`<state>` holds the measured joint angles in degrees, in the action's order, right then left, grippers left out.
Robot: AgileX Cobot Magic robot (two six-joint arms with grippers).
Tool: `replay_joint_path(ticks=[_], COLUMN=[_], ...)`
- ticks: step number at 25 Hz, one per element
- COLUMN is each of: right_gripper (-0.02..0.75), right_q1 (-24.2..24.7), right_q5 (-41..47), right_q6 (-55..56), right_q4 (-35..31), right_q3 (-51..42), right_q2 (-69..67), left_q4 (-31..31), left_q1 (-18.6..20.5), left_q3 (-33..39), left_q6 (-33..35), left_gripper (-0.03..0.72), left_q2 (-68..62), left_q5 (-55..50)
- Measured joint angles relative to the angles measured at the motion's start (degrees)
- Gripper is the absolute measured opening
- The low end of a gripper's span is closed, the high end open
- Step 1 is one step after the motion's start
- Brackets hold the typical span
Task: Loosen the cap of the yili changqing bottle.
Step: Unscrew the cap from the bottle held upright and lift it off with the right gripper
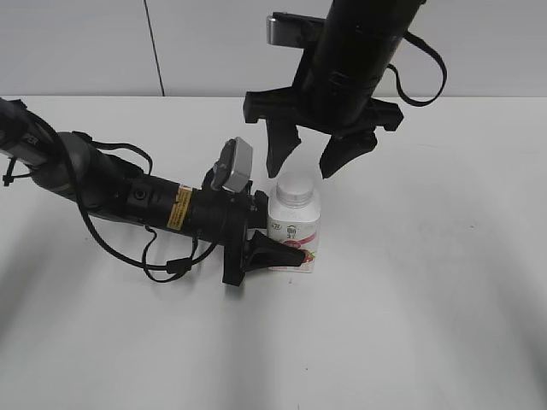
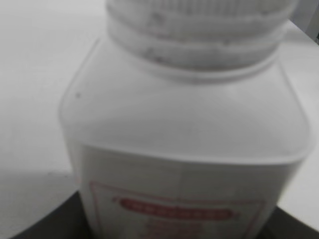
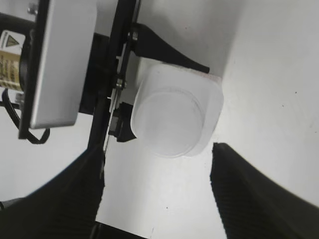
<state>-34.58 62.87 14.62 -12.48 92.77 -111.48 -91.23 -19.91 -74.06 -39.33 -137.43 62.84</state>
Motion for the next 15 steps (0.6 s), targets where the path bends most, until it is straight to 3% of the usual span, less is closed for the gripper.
replay_joint_path(ticks=[15], right_gripper=[0.524], right_q1=[0.0], right_q5=[-3.3], right_q6=[3.4], right_q4=[0.5], right_q3=[0.0], right_q2=[-2.7], left_q4=[0.2], left_q1=[-0.1], left_q3=[0.0], left_q6=[-0.1], left_gripper=[0.386], left_q2=[0.0], left_q5=[-0.2])
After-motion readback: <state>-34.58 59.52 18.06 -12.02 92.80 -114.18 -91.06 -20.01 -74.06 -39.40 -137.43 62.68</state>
